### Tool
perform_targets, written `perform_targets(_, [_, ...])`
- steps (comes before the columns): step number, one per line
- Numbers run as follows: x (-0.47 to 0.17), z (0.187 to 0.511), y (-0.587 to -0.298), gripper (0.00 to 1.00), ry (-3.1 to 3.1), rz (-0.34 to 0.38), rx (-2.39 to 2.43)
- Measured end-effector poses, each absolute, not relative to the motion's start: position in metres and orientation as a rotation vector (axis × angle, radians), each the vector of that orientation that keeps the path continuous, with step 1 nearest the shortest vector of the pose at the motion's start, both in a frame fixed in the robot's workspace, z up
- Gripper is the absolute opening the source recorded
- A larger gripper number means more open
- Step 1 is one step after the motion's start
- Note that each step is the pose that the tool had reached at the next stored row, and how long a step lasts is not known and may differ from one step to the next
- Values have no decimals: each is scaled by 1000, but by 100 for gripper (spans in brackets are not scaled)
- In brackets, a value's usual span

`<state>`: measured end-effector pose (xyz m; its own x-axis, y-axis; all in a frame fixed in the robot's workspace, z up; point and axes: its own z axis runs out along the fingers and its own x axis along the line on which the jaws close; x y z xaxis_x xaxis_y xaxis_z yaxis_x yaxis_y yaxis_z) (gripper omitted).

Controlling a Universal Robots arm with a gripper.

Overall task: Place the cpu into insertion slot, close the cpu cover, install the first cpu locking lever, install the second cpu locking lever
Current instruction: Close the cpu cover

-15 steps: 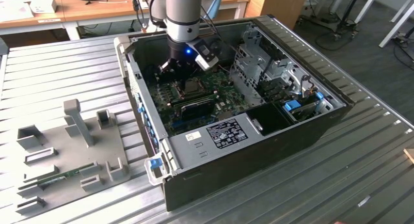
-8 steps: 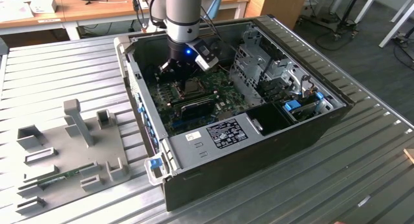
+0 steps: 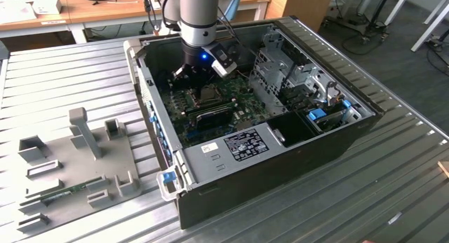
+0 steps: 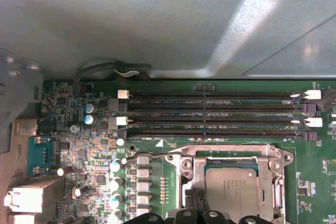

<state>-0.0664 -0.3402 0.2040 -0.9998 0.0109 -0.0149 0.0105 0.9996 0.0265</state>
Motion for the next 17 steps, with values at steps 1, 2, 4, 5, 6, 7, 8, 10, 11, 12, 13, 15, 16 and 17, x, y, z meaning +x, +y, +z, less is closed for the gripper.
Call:
perform_targets(1, [-66,204,-340,10,3126,42,17])
perform_targets(2, [-66,204,-340,10,3126,42,17])
perform_targets(4, [-66,200,-340,10,3126,41,17])
perform_targets(5, [-66,200,-340,10,3126,41,17])
perform_targets(6, [-66,200,-340,10,3126,41,17])
perform_targets(7, [-66,200,-340,10,3126,41,17])
perform_targets(8, [-66,200,-340,10,3126,41,17])
perform_targets(10, [-66,199,-340,10,3126,41,17])
perform_targets(11, [-66,199,-340,10,3126,41,17])
perform_targets(12, [-66,199,-340,10,3126,41,17])
perform_targets(13, [-66,199,-340,10,3126,41,17])
perform_targets(15, [-66,199,-340,10,3126,41,17])
perform_targets(16, [-66,199,-340,10,3126,41,17])
perform_targets(17, [-66,199,-340,10,3126,41,17])
